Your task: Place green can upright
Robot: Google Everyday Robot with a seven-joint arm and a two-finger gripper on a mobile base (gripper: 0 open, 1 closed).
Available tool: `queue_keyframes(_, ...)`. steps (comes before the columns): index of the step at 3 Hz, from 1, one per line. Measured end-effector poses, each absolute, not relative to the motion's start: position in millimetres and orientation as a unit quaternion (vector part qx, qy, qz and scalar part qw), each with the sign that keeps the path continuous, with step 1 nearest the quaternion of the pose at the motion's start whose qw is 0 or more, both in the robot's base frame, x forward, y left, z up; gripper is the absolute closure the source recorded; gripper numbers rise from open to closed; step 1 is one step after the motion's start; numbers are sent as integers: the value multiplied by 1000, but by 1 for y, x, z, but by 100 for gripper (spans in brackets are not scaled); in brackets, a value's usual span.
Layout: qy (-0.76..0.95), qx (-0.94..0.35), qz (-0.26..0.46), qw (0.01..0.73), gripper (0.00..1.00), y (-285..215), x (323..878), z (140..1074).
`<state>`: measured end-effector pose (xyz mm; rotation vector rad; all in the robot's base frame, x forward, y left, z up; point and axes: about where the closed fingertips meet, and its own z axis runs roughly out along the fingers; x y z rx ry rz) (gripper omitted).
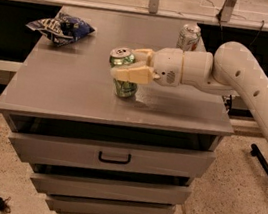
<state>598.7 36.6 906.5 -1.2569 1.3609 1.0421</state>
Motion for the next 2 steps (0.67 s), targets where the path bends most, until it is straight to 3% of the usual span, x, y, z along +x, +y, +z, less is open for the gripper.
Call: queue_keyframes(2,550,-518,435,491,36,36,602,899)
